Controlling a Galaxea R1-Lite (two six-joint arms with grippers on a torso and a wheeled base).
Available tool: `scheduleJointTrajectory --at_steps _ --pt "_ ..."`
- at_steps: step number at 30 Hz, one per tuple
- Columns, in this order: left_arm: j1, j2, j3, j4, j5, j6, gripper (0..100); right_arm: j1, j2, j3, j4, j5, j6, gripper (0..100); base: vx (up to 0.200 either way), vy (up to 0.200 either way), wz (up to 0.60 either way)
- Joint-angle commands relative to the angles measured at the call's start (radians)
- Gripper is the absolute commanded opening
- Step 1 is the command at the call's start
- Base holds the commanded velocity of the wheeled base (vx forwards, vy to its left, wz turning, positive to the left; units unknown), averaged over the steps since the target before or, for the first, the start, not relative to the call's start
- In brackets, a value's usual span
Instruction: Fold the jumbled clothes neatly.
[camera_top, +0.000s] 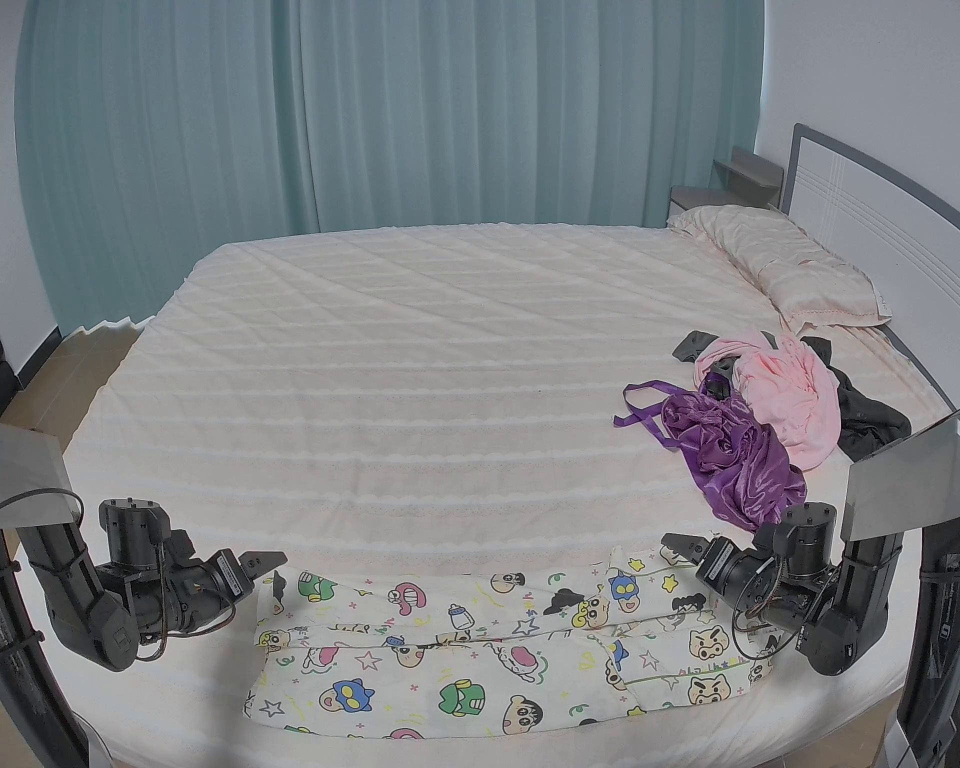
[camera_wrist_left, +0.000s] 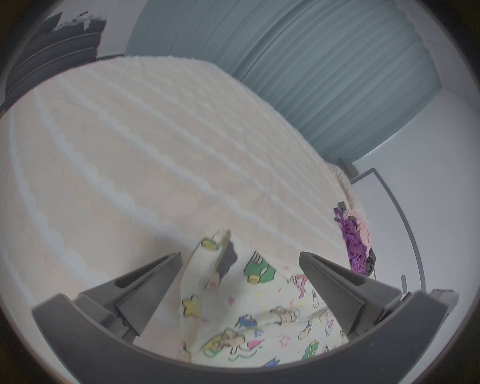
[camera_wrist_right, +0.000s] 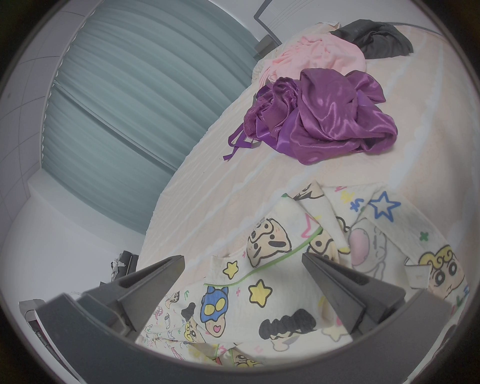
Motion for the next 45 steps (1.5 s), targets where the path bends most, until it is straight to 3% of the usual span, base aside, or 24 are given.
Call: scheduleJointTrajectory --at_steps 1,2,3,4,8,13,19,27,45 --pt "-0.034 -0.129 -0.087 0.200 -0.001 -0.031 100 0.003 -0.015 0.028 -0.009 -0.011 0.002 100 0.000 0.000 0.00" --pt "-0.039 -0.158 -0.135 0.346 -0.009 -0.035 100 0.003 -0.018 0.038 -0.009 -0.011 0.002 100 0.000 0.000 0.00" --pt "-0.039 -0.160 -0.138 0.357 -0.011 -0.035 100 0.003 -0.018 0.038 -0.009 -0.011 0.002 100 0.000 0.000 0.00" --pt "-0.039 -0.177 -0.173 0.466 -0.011 -0.035 100 0.003 -0.019 0.049 -0.010 -0.011 0.002 100 0.000 0.000 0.00" --pt "-0.039 -0.178 -0.221 0.611 -0.038 -0.035 100 0.006 -0.018 0.052 -0.009 -0.011 0.002 100 0.000 0.000 0.00" --pt "-0.038 -0.174 -0.210 0.618 -0.113 -0.032 100 0.009 -0.018 0.063 -0.010 -0.010 0.002 100 0.000 0.000 0.00" --pt "-0.038 -0.149 -0.208 0.615 -0.113 -0.020 100 0.009 -0.019 0.065 -0.010 -0.011 0.002 100 0.000 0.000 0.00" --pt "-0.031 -0.118 -0.179 0.619 -0.107 0.086 100 0.010 -0.019 0.065 -0.010 -0.011 0.000 100 0.000 0.000 0.00" --pt "-0.051 -0.062 -0.182 0.613 -0.104 0.089 100 0.010 -0.019 0.065 -0.010 -0.011 0.000 100 0.000 0.000 0.00"
